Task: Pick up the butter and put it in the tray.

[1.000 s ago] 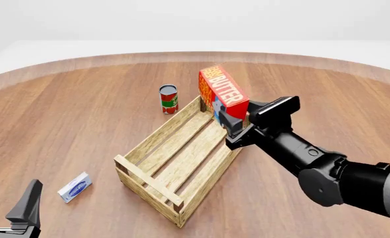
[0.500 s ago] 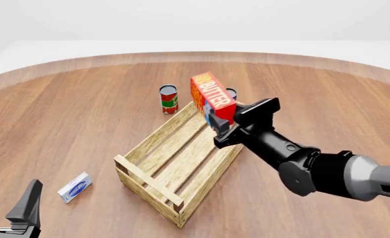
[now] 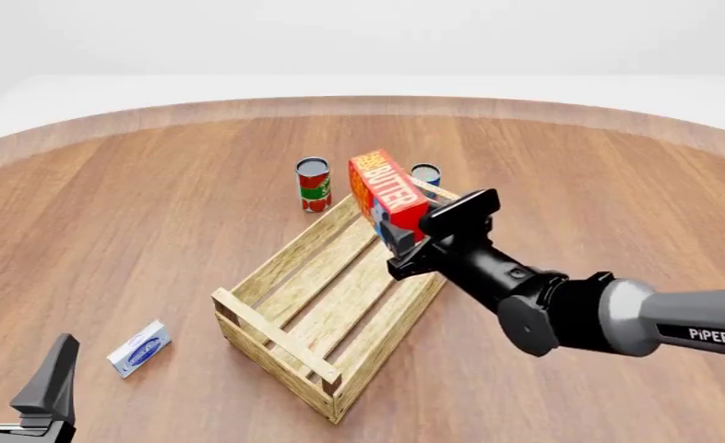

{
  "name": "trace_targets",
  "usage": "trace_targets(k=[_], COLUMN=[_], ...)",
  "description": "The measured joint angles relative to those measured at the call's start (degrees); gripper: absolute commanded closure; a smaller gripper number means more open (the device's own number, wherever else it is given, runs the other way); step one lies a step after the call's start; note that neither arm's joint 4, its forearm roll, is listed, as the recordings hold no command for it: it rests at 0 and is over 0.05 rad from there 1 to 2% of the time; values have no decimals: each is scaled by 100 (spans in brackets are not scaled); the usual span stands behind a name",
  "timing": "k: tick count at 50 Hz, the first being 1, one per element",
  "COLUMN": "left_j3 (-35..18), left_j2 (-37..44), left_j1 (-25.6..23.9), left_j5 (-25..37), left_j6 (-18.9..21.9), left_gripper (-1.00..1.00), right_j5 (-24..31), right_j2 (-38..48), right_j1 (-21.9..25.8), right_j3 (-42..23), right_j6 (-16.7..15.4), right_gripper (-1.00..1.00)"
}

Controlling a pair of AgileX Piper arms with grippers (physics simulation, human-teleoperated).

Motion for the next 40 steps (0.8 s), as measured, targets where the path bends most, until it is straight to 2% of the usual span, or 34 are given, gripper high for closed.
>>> trace_targets(k=[40], left_j3=[0], left_j2=[0], left_j1=[0], left_j5=[0], left_j6=[0], left_gripper=[-100], right_j5=[1], right_j2=[609], right_j1=[36], right_j3=[-231], right_j6=[59], right_gripper=[100])
